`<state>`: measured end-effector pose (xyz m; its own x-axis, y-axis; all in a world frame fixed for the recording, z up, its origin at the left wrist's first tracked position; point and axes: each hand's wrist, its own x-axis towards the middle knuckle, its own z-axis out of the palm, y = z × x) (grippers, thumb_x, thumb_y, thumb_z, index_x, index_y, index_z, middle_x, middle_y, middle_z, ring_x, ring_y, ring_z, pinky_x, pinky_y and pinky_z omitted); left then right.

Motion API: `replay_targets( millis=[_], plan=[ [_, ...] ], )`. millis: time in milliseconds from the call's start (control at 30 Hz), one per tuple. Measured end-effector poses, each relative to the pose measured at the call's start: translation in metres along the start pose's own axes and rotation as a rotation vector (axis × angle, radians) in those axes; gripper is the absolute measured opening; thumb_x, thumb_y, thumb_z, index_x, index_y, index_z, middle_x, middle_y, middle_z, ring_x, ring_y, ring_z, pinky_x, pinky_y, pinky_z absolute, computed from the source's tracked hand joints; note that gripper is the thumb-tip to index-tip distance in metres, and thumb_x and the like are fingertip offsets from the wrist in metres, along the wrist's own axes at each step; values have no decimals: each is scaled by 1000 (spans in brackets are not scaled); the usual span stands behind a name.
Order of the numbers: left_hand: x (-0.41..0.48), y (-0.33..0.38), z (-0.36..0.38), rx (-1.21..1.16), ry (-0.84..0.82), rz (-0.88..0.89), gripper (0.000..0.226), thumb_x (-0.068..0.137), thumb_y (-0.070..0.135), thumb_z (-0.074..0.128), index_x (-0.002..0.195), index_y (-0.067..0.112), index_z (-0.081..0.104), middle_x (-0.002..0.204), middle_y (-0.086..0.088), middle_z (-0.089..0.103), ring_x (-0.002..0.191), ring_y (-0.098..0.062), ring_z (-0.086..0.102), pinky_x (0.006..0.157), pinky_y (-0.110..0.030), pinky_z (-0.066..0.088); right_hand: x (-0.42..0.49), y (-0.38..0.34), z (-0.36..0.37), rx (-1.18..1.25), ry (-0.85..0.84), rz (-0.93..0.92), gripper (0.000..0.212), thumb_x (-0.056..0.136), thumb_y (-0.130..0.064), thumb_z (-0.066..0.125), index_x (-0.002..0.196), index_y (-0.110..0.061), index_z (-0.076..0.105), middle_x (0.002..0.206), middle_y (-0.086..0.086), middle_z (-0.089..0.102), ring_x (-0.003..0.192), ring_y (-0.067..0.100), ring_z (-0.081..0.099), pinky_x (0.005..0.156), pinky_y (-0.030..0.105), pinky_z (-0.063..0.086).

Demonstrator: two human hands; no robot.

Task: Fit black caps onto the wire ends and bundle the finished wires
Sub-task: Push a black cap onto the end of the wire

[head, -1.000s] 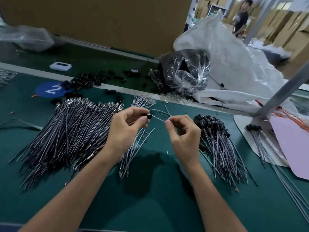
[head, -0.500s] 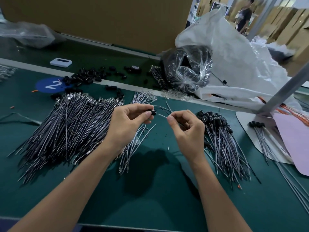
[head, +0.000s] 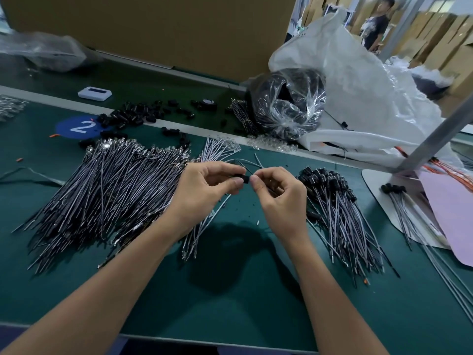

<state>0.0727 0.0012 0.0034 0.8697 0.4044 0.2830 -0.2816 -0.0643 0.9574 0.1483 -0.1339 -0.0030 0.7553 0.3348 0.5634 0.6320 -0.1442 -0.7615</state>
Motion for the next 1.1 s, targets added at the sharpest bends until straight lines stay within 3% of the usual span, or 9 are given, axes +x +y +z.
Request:
replay_targets(
  millis=[233,400,600,767,1100],
  plan=[
    [3,-2,0,-138,22,-63,24,82,-9,66,101,4,71,86,-4,76,80,-17,74,69,-22,58,2,0,-1,86,43,141,8,87,-9,71,80,-14,73,70,-3,67,62,7,56,60,22,45],
    [5,-4,-3,-221,103,-118,17,90,-3,59,100,4,70,83,-8,76,81,-19,74,66,-21,58,3,1,-9,-85,130,11,11,85,-4,71,91,-11,76,83,-2,68,73,7,60,68,17,46],
    [6,-4,-5,-219,117,-132,17,90,-3,60,102,2,70,88,-9,76,84,-20,74,69,-22,58,0,0,-7,-289,130,-137,14,83,0,72,91,-9,78,82,1,66,75,15,59,73,14,43],
    [5,-3,-3,-212,106,-128,17,89,-4,61,101,3,70,86,-8,76,82,-19,74,67,-21,58,0,0,-7,-303,109,-142,14,82,0,73,91,-10,78,82,2,66,76,17,61,72,22,47],
    [5,-3,-2,-196,72,-118,17,89,-4,61,102,4,70,86,-7,76,82,-19,74,67,-21,58,2,3,-8,-198,139,-120,16,79,-1,76,87,-15,78,81,-1,66,74,10,59,69,12,42]
  ],
)
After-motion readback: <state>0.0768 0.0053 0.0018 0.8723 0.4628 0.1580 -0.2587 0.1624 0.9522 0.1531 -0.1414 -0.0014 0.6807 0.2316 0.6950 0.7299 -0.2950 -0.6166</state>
